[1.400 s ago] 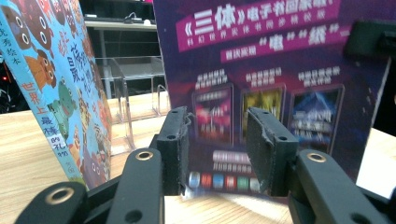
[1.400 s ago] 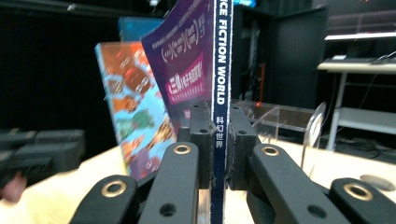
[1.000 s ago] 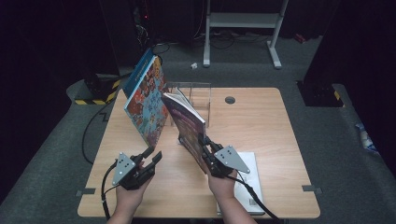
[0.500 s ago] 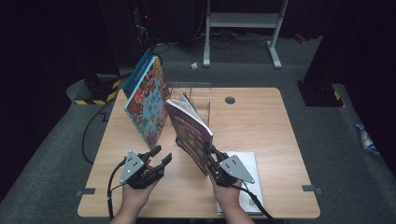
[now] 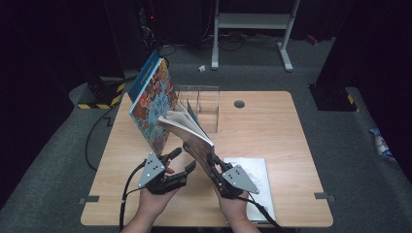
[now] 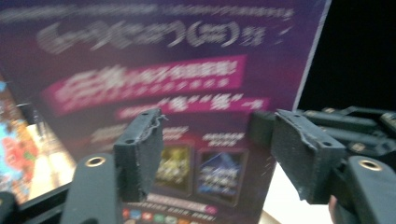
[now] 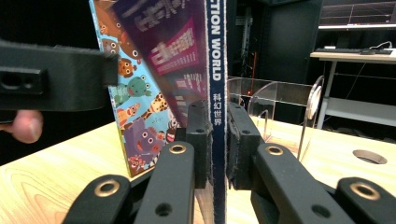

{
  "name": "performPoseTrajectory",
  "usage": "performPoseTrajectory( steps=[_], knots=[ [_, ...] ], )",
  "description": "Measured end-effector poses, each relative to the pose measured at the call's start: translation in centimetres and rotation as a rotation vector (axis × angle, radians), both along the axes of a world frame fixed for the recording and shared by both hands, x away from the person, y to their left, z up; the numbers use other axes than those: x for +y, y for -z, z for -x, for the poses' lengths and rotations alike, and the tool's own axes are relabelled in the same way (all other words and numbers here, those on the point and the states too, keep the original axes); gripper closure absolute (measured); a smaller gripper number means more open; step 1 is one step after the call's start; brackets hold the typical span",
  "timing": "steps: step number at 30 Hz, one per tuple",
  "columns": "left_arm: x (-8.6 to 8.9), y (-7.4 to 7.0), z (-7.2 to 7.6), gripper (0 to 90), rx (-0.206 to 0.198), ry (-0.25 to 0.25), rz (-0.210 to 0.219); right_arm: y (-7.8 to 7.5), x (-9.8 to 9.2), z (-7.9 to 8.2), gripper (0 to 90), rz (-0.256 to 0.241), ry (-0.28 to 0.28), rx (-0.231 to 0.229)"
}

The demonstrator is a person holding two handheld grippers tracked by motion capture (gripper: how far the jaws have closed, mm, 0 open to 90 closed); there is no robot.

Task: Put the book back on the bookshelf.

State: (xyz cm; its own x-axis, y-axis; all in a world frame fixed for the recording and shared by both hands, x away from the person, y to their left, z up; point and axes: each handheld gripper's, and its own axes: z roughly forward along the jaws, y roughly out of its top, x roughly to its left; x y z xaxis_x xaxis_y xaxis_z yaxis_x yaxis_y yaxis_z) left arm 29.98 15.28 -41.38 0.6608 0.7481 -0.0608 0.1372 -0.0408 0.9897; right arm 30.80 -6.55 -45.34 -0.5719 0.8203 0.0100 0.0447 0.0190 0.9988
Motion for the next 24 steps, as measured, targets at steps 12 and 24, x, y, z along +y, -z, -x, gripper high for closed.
performPoseTrajectory(
  steps=[12,24],
  knots=[
    [-2.8,-1.7,-0.5,28.7,-0.007,0.059,0.054,0.0,0.3,0.3,80.5,-0.014,-0.001,0.008],
    [-2.6,-1.9,-0.2,26.0,-0.002,-0.011,0.057,0.5,1.1,1.0,71.6,-0.002,-0.048,0.053]
  ],
)
